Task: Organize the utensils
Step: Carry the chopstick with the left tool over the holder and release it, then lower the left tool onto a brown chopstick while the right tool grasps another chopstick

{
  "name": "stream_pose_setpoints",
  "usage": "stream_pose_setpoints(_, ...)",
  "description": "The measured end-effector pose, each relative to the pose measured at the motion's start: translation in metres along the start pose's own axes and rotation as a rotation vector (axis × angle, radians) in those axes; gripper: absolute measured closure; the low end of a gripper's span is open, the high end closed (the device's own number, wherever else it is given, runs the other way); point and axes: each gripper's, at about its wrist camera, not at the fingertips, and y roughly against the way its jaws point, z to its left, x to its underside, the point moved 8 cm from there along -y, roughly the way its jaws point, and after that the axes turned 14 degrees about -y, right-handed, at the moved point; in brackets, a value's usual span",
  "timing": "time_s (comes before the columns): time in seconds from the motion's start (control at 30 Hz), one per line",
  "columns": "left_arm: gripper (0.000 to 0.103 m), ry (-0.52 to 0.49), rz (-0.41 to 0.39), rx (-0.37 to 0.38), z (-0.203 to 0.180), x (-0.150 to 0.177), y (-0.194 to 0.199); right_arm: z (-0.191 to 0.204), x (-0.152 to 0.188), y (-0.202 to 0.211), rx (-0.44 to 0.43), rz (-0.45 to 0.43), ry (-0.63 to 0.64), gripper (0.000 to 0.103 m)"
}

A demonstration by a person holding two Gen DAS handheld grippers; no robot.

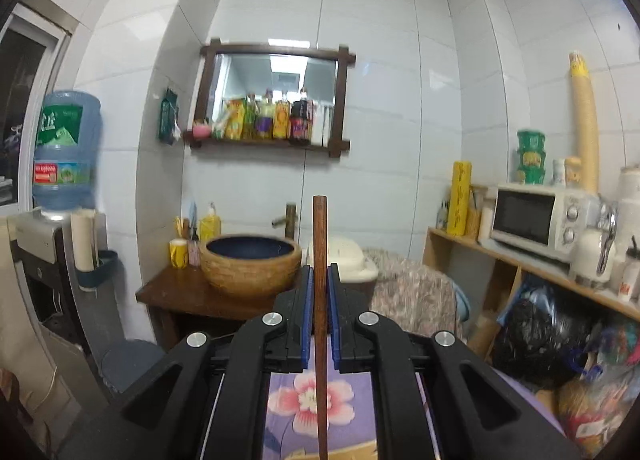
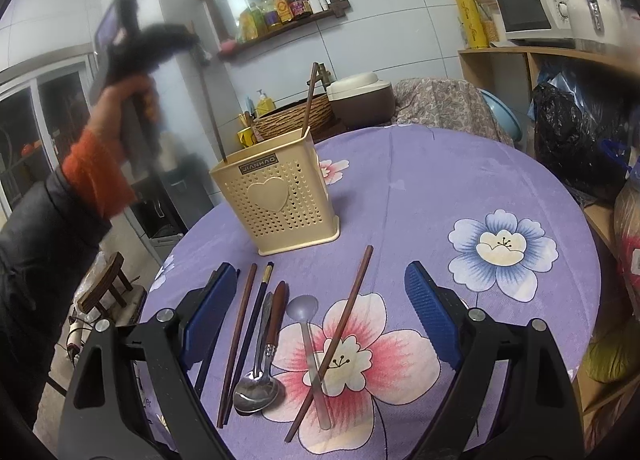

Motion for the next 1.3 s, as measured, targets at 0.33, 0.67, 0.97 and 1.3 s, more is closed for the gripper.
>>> stream_pose_setpoints(0.33,0.095,0.027,0.157,0.06,-0.006,0.091,-0.005,-0.006,0.003,-0.003,0.014,0.007,-0.013,0.018)
stream_pose_setpoints(0.67,0.031,0.04,0.257,0.132,-0.004,0.123,0.013,-0.004,0.005,-0.007,0.027,0.031,-0.009,0.017)
stream_pose_setpoints(0.97,0.006,0.09,0.386,0.175,0.007,0.173,0.094,-0.014,0.013,-0.022,0.102,0.084,-0.007,0.011)
stream_pose_setpoints(1.3,0.005,0.123,0.438,0.122,0.019,0.239,0.146,-0.005,0.036,-0.037,0.138,0.143,0.035,0.006)
